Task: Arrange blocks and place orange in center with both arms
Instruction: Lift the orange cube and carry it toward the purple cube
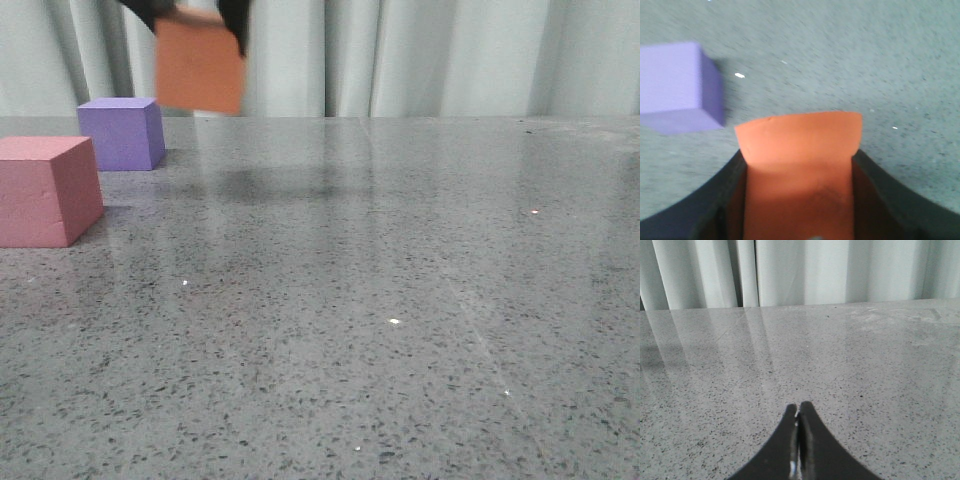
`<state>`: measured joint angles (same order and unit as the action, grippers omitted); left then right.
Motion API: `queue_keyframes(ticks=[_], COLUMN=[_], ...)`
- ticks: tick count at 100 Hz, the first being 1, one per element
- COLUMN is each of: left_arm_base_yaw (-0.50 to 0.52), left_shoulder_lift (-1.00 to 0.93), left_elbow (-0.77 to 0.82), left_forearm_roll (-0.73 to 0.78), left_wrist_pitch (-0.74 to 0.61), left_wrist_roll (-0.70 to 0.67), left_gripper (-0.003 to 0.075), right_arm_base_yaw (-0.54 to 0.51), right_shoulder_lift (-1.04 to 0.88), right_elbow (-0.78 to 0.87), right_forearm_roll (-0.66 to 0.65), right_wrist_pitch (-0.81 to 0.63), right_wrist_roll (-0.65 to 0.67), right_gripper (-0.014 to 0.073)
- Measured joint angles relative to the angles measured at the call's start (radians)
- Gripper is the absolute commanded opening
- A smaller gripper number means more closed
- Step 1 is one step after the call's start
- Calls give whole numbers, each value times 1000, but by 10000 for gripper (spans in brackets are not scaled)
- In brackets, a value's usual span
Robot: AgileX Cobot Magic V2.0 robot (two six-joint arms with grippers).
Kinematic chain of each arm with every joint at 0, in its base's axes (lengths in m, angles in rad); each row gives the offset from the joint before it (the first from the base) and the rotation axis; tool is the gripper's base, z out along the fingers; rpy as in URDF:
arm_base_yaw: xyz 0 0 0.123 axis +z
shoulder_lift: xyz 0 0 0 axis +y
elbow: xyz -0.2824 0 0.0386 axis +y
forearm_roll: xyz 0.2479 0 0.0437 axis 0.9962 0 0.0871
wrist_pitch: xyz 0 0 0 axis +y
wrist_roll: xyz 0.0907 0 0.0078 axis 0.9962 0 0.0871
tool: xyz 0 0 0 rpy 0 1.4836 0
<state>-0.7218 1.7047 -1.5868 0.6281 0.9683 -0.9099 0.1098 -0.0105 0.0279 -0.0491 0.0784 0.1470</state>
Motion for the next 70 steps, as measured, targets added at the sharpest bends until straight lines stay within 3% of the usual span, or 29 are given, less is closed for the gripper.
queue_keyframes(ticks=[40,70], left_arm_base_yaw=[126,183], left_shoulder_lift=[-63,-63], left_elbow=[23,133], left_forearm_roll=[45,39], left_wrist_pitch=[73,-7], left_wrist_roll=[72,73], left_gripper=[30,30], right_arm_base_yaw=[0,0], right_shoulder_lift=[0,0], right_elbow=[0,0], right_forearm_roll=[0,0], right_wrist_pitch=[0,0], right_wrist_roll=[0,0], right_gripper=[-67,-67])
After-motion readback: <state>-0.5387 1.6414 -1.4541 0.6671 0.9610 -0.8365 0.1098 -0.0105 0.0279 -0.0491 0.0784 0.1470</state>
